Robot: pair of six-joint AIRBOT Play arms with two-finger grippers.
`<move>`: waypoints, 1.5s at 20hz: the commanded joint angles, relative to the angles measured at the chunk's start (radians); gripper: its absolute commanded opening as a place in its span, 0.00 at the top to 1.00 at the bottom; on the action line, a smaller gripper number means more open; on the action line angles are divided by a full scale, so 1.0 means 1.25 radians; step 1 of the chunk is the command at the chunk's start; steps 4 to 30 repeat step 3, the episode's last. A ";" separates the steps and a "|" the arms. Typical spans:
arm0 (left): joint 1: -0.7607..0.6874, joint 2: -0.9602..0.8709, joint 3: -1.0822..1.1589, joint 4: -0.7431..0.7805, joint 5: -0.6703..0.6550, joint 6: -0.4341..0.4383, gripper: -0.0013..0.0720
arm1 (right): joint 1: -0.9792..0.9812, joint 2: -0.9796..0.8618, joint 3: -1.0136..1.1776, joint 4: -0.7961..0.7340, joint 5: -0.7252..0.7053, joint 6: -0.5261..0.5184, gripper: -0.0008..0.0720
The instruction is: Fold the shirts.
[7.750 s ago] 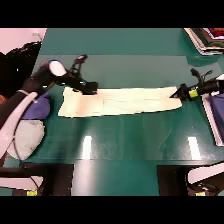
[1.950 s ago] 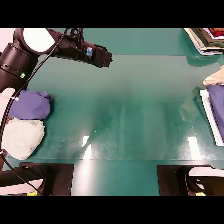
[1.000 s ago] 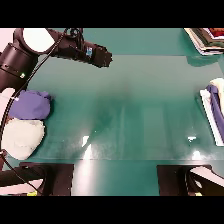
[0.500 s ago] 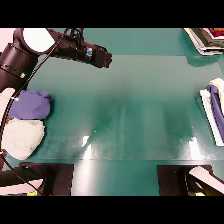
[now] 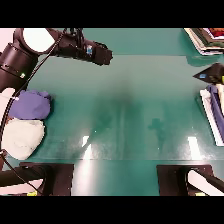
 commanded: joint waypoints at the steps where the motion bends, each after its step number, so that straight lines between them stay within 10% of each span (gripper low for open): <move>1: 0.000 0.000 0.001 0.000 0.014 -0.001 0.95 | 0.091 0.001 0.000 -0.043 -0.017 -0.002 0.96; 30: 0.000 0.000 0.001 0.000 0.014 -0.001 0.95 | 0.091 0.001 0.000 -0.042 -0.006 -0.002 0.96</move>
